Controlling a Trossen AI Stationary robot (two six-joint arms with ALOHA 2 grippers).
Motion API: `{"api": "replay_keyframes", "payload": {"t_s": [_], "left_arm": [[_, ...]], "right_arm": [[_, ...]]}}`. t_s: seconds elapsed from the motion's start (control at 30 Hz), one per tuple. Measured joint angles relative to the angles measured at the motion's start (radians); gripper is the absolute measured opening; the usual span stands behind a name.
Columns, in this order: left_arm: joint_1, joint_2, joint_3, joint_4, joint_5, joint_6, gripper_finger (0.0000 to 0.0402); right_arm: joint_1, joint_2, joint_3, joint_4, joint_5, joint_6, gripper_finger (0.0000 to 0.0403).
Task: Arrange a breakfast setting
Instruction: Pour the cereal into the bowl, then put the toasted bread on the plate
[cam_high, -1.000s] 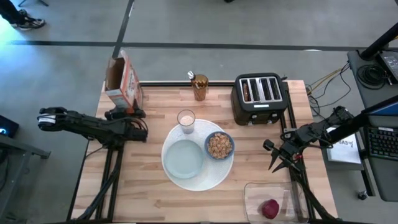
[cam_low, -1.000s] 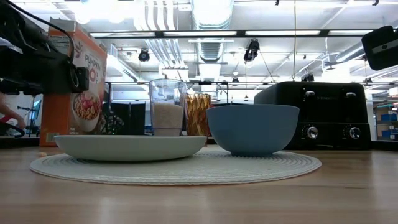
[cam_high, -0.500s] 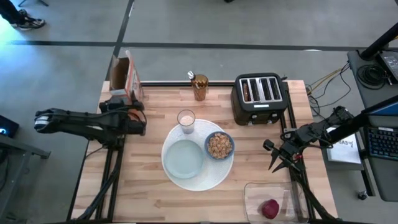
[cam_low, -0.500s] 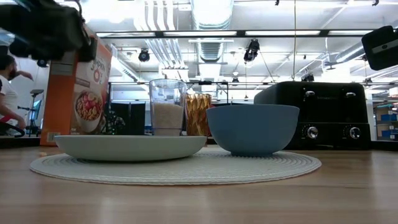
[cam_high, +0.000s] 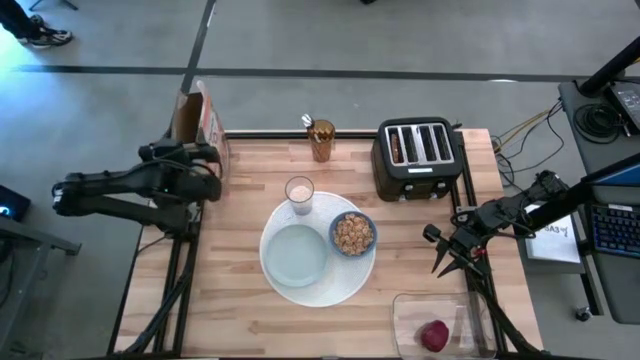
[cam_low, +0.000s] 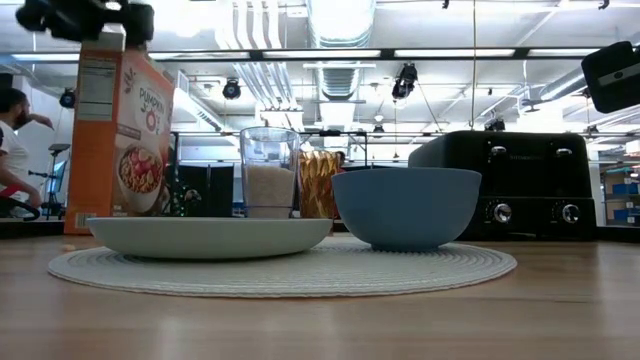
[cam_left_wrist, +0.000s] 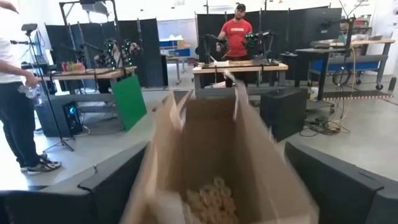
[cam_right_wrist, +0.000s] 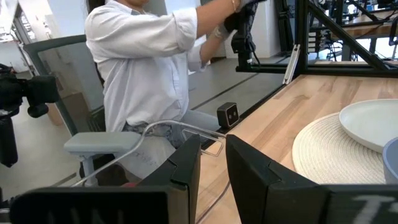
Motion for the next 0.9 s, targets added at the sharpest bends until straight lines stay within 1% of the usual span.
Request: {"api": "replay_keyframes", "payload": {"t_s": [0.27, 0.47, 0.57, 0.67, 0.9], "left_arm": [[-0.001, 0.001, 0.222, 0.004, 0.000, 0.284, 0.0349], [-0.053, 0.043, 0.339, 0.006, 0.000, 0.402, 0.0349], [-0.119, 0.077, 0.370, 0.007, 0.000, 0.425, 0.0349], [-0.219, 0.115, 0.379, 0.013, 0.000, 0.422, 0.0348], [-0.465, 0.218, 0.377, 0.026, 0.001, 0.289, 0.0348]], "right_arm": [[0.000, 0.000, 0.000, 0.000, 0.000, 0.000, 0.0068], [0.000, 0.000, 0.000, 0.000, 0.000, 0.000, 0.0068], [0.000, 0.000, 0.000, 0.000, 0.000, 0.000, 0.0068], [0.000, 0.000, 0.000, 0.000, 0.000, 0.000, 0.0068], [0.000, 0.000, 0.000, 0.000, 0.000, 0.000, 0.0068]]}}
